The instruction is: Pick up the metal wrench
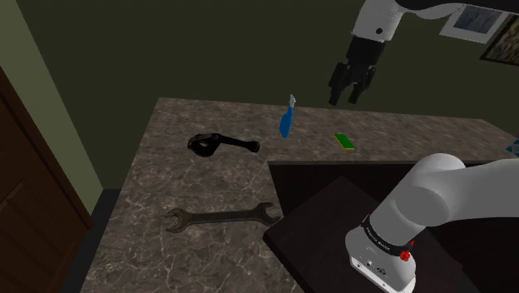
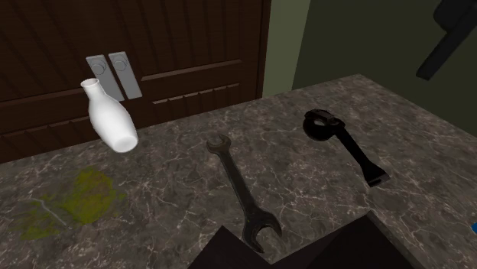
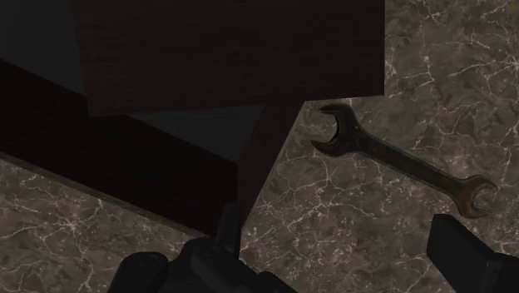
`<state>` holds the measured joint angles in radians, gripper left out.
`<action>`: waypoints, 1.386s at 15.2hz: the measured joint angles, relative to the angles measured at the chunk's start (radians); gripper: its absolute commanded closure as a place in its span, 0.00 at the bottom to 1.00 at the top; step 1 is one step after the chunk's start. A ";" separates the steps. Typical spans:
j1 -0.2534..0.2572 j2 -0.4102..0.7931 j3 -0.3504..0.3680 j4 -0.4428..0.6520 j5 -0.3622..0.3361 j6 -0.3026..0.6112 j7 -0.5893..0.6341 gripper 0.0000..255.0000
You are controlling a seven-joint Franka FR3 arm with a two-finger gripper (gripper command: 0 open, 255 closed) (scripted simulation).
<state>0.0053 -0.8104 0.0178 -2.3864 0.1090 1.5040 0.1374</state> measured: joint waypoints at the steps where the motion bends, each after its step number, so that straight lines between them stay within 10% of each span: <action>1: 0.000 0.000 0.000 0.000 0.000 0.000 0.000 0.00; 21: 0.205 0.429 0.152 -0.220 0.019 0.696 -0.289 0.00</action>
<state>0.2102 -0.3813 0.1696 -2.6060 0.1280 2.2000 -0.1514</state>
